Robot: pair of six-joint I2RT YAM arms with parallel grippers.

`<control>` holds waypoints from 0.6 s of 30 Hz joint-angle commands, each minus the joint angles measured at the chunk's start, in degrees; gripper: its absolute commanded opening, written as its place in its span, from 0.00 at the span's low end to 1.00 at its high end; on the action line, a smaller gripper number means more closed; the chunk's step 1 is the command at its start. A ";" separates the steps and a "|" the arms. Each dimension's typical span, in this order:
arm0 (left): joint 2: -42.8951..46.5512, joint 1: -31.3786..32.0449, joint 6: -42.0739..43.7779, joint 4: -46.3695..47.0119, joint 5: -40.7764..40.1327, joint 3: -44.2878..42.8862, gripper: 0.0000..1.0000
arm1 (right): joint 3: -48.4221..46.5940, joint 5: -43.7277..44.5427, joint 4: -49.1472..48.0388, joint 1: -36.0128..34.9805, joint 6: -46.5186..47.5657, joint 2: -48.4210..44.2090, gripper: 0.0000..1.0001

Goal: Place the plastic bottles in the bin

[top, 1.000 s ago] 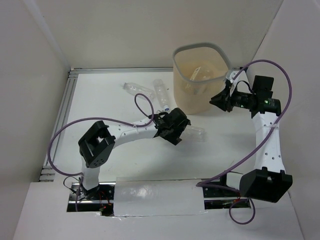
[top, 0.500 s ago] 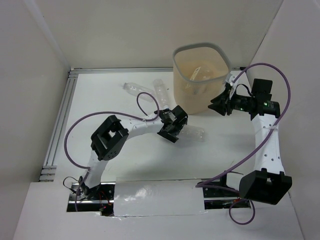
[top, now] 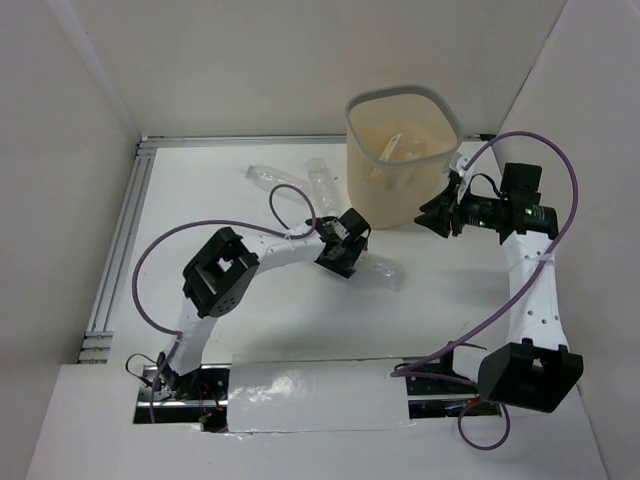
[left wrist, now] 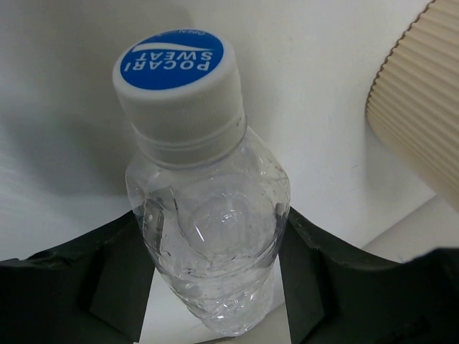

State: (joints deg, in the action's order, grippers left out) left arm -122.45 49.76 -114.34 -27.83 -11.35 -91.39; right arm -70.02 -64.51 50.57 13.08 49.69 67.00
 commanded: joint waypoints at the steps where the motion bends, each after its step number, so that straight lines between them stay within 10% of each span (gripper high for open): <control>1: 3.96 -0.19 -3.09 -1.00 -0.07 5.69 0.46 | 0.15 -1.58 1.81 0.37 0.66 -1.61 0.43; 4: 11.95 0.34 3.23 2.95 -2.35 12.01 0.32 | 0.15 -2.11 8.04 0.37 9.17 -0.47 0.49; 9: 28.73 1.04 22.88 9.28 -8.85 21.59 0.20 | 2.07 0.95 16.14 0.37 21.24 0.06 0.91; 12: 38.58 1.04 33.78 11.83 -15.51 23.71 0.15 | 4.36 2.89 15.18 0.89 21.24 0.06 0.60; 13: 40.61 0.52 36.97 13.23 -16.58 23.72 0.12 | 5.15 2.90 15.18 0.89 21.24 0.06 0.15; 14: 42.28 -0.27 40.05 16.90 -17.55 23.72 0.11 | 5.16 2.90 15.18 0.89 21.24 0.75 0.00; 18: 45.72 -2.81 50.78 22.82 -19.93 17.86 0.06 | 7.70 3.60 13.95 1.42 19.92 1.38 0.00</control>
State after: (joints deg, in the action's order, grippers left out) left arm -77.25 48.97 -76.36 -12.88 -25.65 -69.80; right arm -63.55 -61.52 63.44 13.65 68.58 68.20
